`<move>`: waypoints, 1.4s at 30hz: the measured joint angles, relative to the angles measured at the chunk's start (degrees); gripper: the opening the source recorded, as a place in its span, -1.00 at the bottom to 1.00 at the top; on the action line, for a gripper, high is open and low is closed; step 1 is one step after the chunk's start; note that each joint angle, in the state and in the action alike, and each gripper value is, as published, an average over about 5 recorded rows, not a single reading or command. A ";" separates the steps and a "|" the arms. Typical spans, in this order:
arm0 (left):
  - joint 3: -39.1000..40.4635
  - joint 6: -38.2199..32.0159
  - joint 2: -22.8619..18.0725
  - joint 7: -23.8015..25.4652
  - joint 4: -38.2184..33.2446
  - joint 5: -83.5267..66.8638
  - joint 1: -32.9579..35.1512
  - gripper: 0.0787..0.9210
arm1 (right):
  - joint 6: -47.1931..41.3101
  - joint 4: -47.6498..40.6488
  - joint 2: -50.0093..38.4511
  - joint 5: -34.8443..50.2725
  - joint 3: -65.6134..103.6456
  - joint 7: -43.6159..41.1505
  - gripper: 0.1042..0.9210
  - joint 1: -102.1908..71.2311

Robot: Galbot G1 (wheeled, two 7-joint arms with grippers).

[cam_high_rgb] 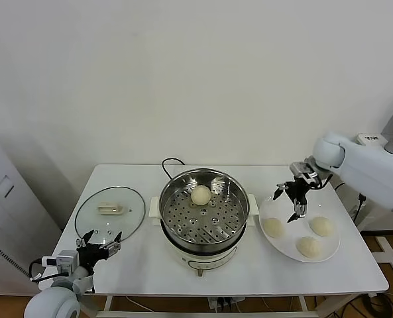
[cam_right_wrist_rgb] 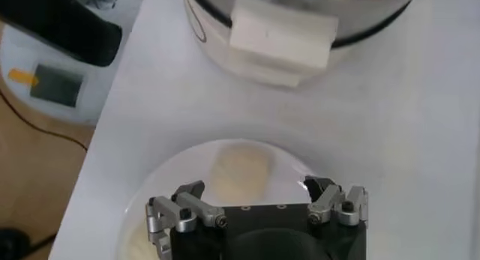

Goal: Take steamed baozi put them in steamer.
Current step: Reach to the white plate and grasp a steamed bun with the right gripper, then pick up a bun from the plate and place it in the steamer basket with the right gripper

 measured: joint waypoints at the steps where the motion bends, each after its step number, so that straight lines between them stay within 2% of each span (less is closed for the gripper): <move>1: 0.01 0.02 0.00 0.00 -0.03 0.00 -0.01 0.77 | -0.25 -0.35 0.16 -0.25 0.42 0.23 0.76 -0.72; 16: 0.06 0.00 0.04 0.06 0.07 -0.04 0.07 0.77 | -2.20 -4.85 3.09 -3.56 5.98 3.27 0.75 -8.53; 23: 0.07 -0.08 -0.07 0.10 0.31 -0.05 0.05 0.77 | -2.79 -5.92 3.87 -4.66 7.89 3.54 0.45 -10.52; 31: 0.10 -0.09 -0.24 0.12 0.39 -0.05 0.03 0.77 | -3.07 -6.31 3.97 -5.34 9.45 3.75 -0.03 -11.71; 34: 0.12 -0.09 -0.33 0.12 0.33 -0.05 0.05 0.77 | -3.26 -6.13 3.85 -5.23 9.63 3.67 -0.10 -11.77; 42: -0.09 -0.04 -0.28 0.01 -0.06 -0.04 0.39 0.77 | -4.37 -3.57 1.75 -2.49 6.20 2.01 -0.11 -7.47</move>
